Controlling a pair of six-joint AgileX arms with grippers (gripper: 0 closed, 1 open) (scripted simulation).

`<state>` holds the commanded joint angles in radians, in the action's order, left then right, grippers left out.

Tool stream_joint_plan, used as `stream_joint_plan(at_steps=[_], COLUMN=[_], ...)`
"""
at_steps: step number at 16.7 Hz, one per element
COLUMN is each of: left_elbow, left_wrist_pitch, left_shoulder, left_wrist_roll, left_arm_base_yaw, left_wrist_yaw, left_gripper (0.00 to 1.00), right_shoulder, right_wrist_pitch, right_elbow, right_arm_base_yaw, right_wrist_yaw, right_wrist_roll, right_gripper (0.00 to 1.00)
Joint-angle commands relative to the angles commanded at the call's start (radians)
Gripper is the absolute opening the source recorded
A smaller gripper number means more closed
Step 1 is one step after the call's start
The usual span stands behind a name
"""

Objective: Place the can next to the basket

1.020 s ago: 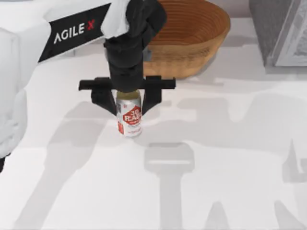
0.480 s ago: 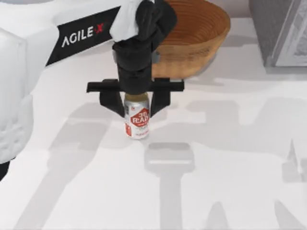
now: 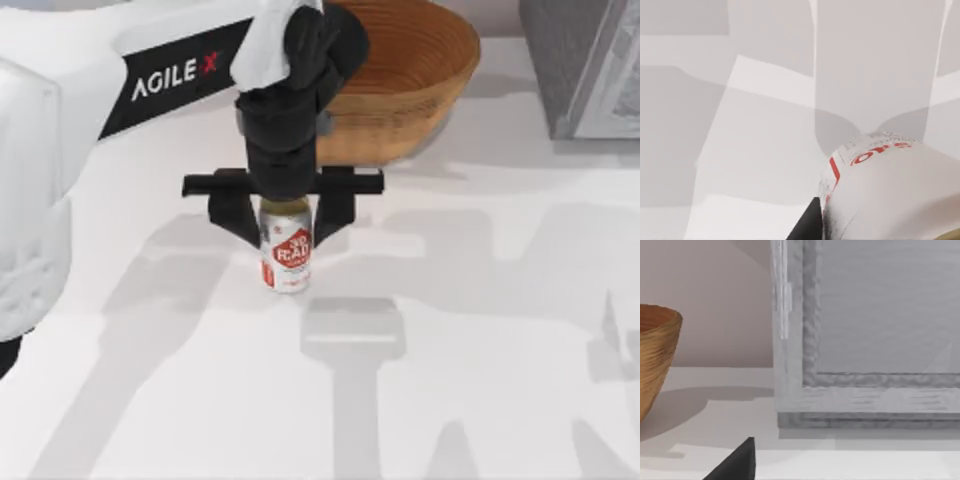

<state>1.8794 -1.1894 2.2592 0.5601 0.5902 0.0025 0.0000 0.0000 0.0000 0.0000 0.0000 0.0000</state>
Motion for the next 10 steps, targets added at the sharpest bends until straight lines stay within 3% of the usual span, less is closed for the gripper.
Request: stream_joint_plan(at_steps=[10], left_elbow=[0.0], left_wrist_pitch=[0.0], left_shoulder=[0.0], left_wrist_roll=[0.0], left_arm_base_yaw=[0.0], left_wrist_yaw=[0.0], left_gripper=[0.83], right_shoulder=[0.0], right_wrist_pitch=[0.0], right_elbow=[0.0], right_arm_base_yaw=[0.0], right_wrist_yaw=[0.0], right_wrist_roll=[0.0], right_gripper=[1.0])
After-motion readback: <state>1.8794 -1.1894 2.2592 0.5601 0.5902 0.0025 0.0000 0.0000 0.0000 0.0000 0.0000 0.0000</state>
